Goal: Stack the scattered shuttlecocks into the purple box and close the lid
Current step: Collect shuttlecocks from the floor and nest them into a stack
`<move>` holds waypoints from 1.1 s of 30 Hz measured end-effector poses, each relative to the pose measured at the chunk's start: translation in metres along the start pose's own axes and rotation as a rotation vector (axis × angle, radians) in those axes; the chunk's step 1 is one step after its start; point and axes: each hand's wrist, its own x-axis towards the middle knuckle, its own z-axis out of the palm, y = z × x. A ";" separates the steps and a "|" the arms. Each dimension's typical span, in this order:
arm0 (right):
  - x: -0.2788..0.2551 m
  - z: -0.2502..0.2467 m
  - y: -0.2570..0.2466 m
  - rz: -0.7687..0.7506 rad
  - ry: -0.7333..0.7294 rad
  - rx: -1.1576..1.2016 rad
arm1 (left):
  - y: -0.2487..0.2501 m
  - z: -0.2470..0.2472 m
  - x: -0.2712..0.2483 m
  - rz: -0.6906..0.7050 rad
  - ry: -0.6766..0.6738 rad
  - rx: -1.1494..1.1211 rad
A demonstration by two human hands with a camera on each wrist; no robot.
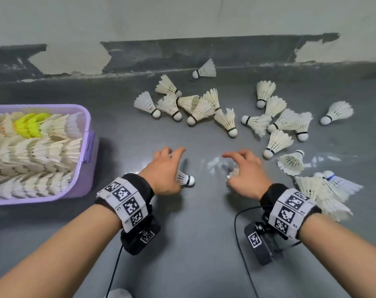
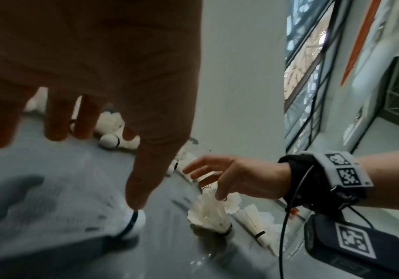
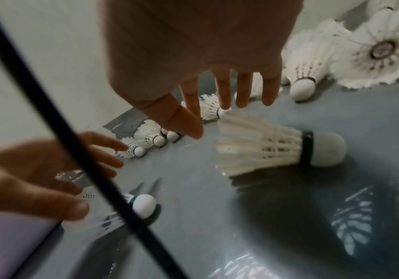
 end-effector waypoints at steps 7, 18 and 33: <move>0.006 0.000 0.034 -0.033 -0.087 -0.095 | 0.006 0.012 0.010 -0.070 0.056 0.015; -0.004 -0.036 -0.011 -0.185 0.385 0.818 | 0.057 -0.026 0.015 -0.016 0.244 -0.195; -0.023 -0.036 0.037 -0.185 0.276 0.598 | 0.125 0.012 0.034 0.049 0.300 -0.700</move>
